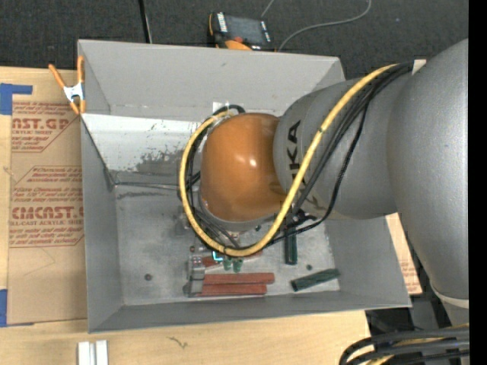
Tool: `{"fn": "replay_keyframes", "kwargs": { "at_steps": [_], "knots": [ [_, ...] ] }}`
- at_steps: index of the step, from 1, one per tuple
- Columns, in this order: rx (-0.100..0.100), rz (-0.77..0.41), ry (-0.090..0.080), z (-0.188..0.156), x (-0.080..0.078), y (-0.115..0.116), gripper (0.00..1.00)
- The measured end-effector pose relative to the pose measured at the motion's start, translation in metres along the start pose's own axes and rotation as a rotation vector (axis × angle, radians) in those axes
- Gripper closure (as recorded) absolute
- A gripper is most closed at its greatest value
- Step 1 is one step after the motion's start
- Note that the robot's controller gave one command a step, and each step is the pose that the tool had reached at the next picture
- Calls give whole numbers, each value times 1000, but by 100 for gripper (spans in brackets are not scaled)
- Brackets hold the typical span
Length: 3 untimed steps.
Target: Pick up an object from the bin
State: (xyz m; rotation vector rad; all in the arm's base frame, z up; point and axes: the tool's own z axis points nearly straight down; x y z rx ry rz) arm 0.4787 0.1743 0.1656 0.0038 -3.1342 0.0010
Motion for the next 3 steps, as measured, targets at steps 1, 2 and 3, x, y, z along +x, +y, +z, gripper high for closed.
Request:
{"fn": "replay_keyframes", "kwargs": {
  "at_steps": [1,2,3],
  "knots": [
    [1,-64,-1,99,-22,-58,0],
    [-1,-68,-2,93,-23,-55,100],
    [-3,-75,-18,-95,-22,-32,100]
  ]
}}
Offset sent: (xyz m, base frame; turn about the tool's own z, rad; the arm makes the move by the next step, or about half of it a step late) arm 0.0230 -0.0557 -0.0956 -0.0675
